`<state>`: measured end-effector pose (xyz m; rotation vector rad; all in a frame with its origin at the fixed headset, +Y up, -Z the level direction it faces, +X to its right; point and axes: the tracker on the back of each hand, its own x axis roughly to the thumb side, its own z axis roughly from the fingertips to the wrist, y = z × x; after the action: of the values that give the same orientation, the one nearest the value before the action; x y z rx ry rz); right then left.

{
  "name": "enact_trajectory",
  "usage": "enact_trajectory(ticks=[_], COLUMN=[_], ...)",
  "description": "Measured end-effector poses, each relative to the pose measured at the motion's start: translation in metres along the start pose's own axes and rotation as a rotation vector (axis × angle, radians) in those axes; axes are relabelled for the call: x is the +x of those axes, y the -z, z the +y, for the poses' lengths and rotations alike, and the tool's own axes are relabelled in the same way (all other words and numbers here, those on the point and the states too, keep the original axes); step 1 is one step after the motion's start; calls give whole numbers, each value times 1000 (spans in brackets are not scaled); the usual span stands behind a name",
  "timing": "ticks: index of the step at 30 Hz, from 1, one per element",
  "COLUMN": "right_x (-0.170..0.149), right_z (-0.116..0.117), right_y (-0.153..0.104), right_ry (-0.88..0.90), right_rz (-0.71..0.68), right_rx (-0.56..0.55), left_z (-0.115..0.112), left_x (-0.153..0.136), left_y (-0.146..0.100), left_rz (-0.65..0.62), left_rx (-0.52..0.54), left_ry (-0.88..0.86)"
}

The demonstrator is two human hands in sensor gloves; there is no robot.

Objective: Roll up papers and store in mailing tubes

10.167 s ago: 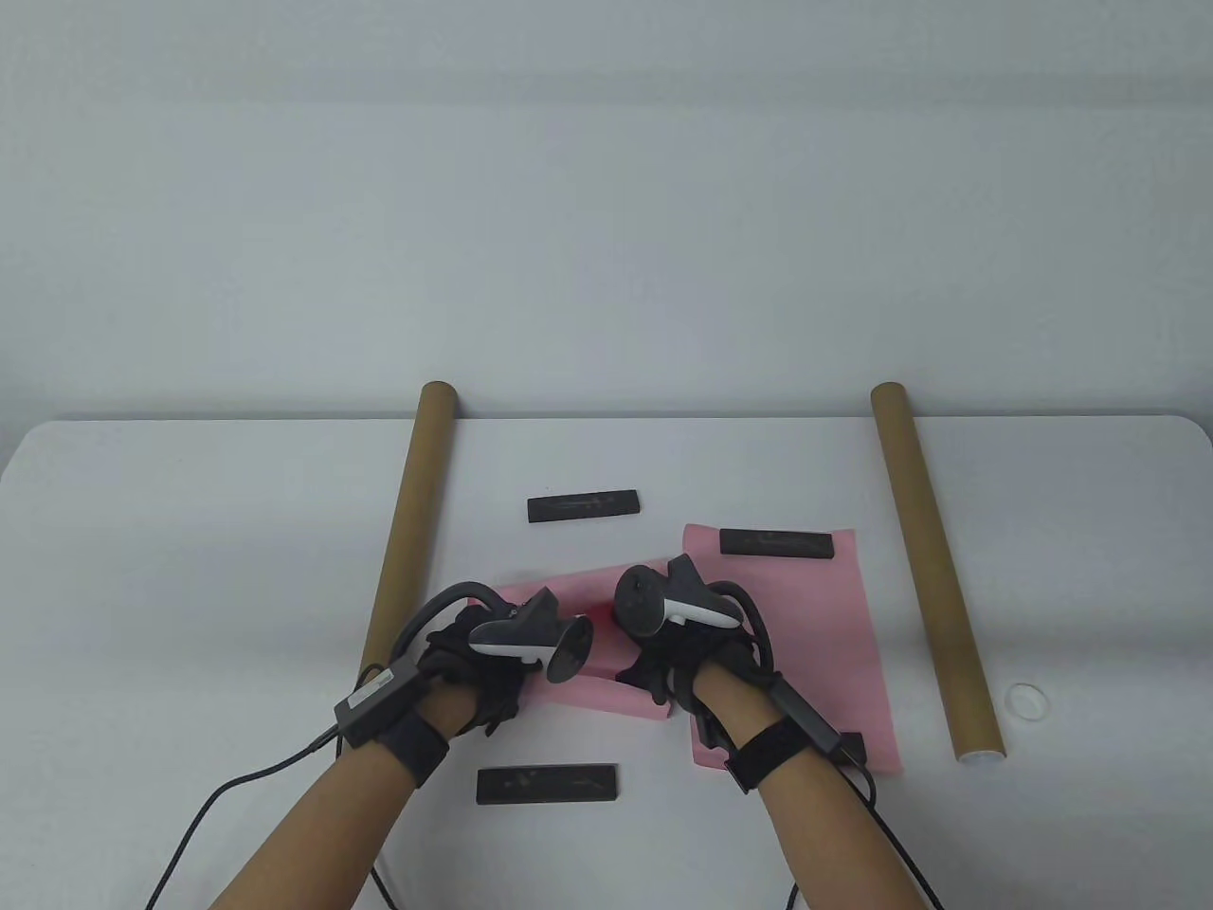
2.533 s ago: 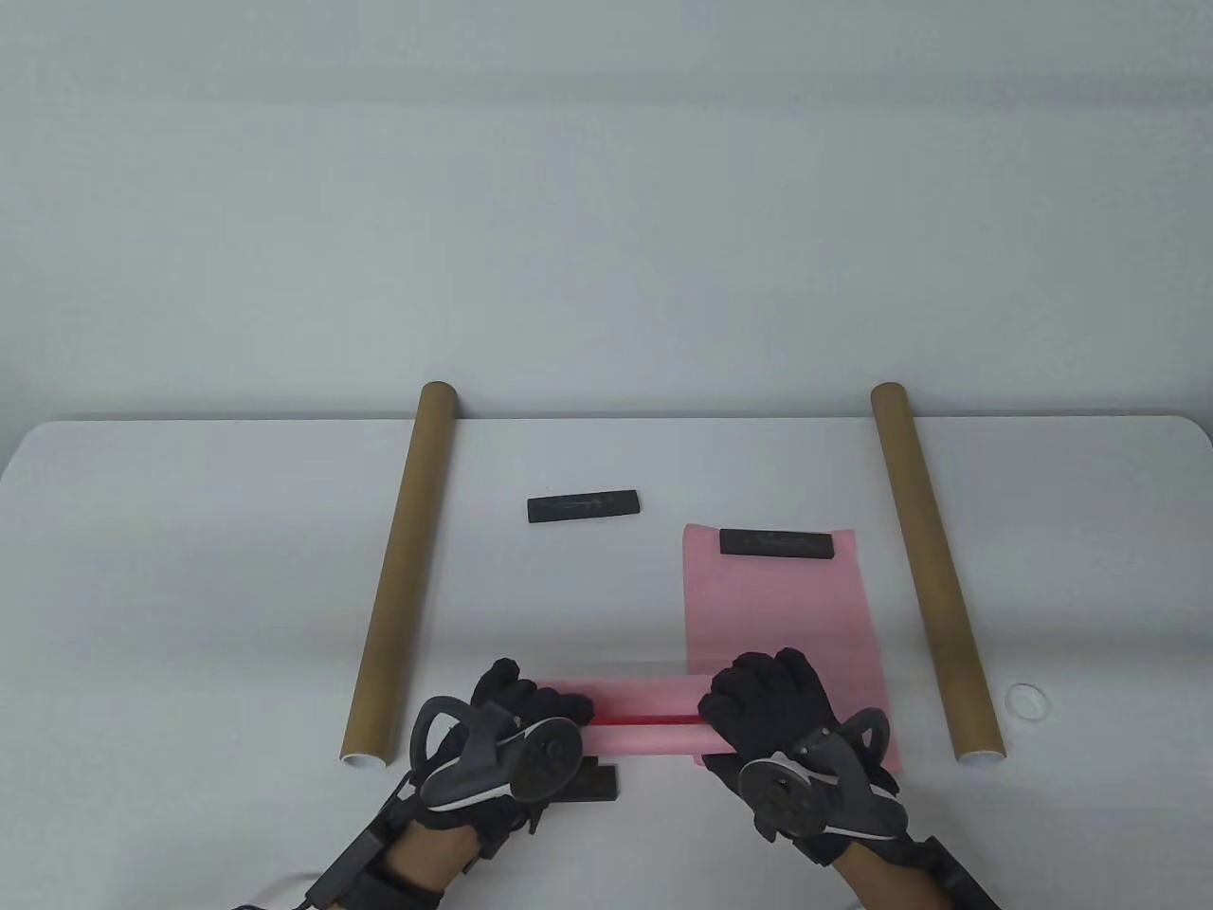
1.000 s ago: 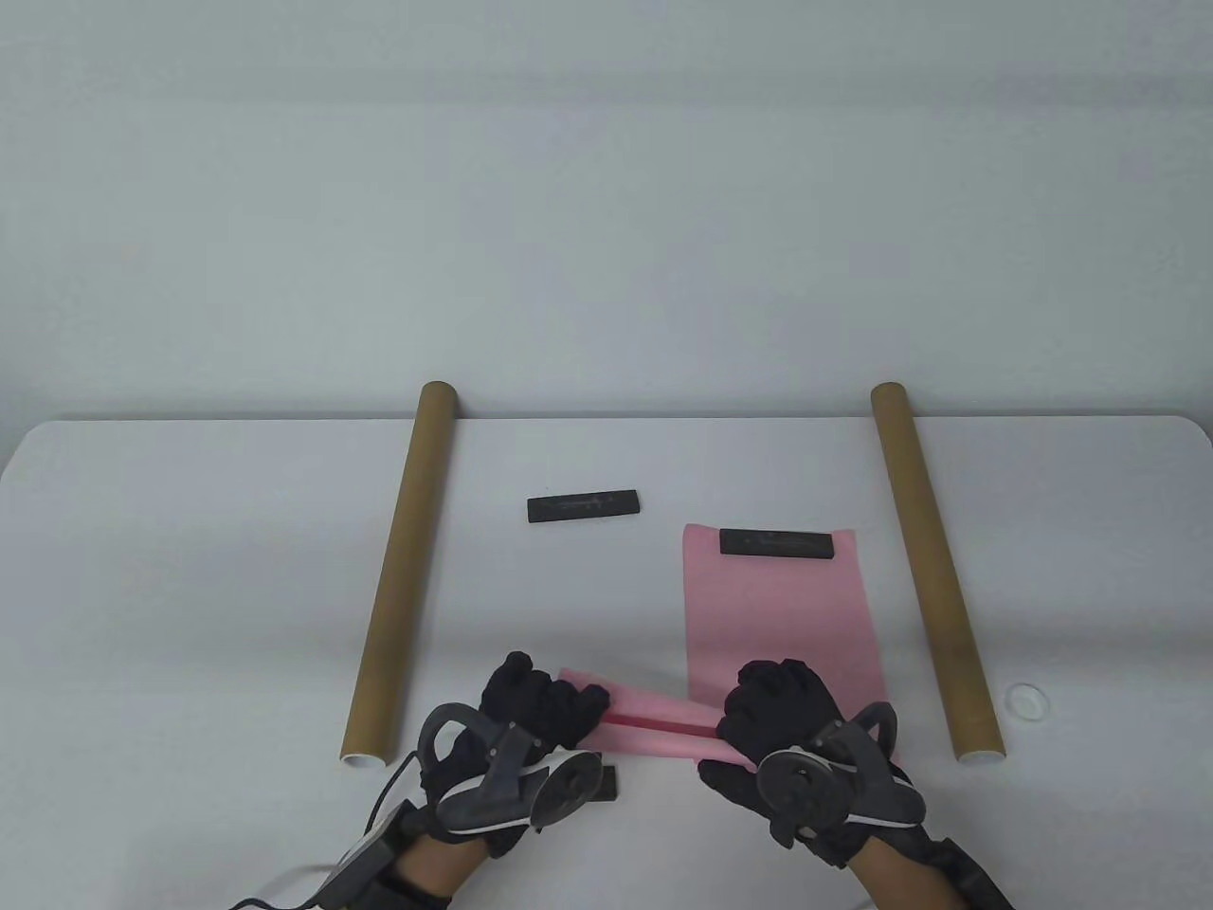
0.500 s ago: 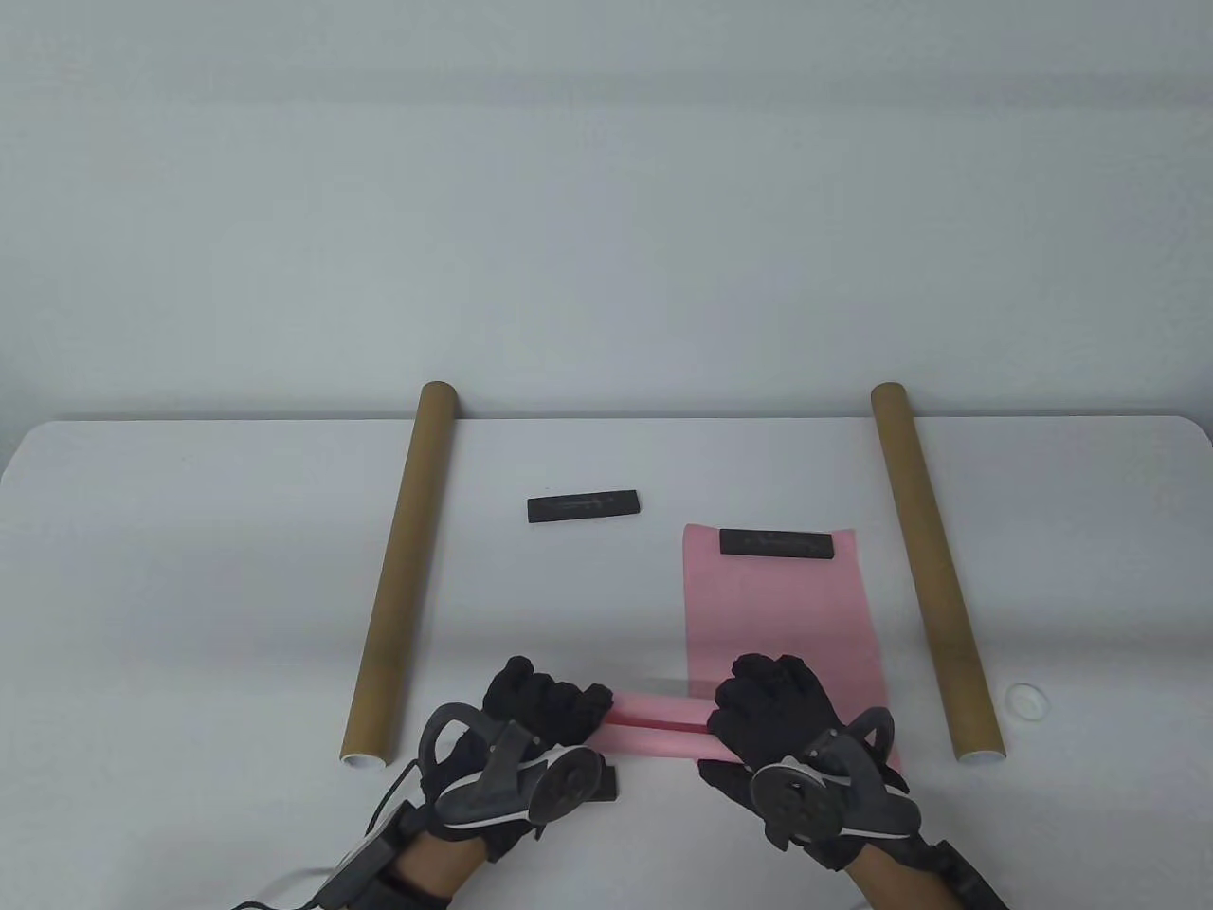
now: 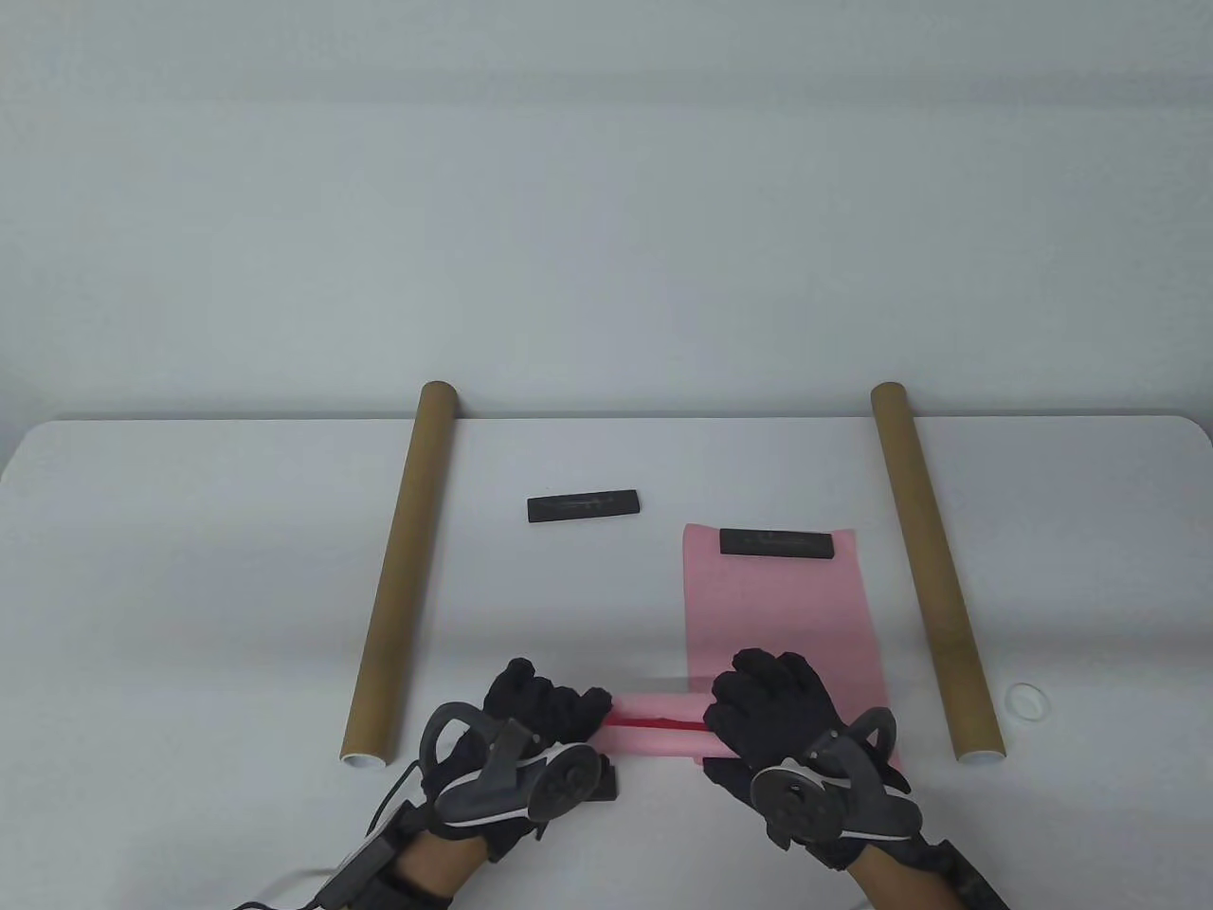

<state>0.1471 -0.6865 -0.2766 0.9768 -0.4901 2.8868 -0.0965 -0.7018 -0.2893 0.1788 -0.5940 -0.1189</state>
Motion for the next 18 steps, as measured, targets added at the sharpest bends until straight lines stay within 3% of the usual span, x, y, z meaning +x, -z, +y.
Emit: enact_trajectory(ticks=[4, 10, 18], right_x=[-3, 0, 1], right_z=[0, -1, -3], right_y=[1, -1, 0], right_ry=[50, -25, 20], right_rz=[8, 2, 2], right_rx=[5, -26, -26], left_z=[3, 2, 5], left_x=[1, -4, 0], left_y=[0, 1, -2], left_rz=[-4, 11, 3], left_rx=[26, -3, 45], left_ry=[5, -54, 27])
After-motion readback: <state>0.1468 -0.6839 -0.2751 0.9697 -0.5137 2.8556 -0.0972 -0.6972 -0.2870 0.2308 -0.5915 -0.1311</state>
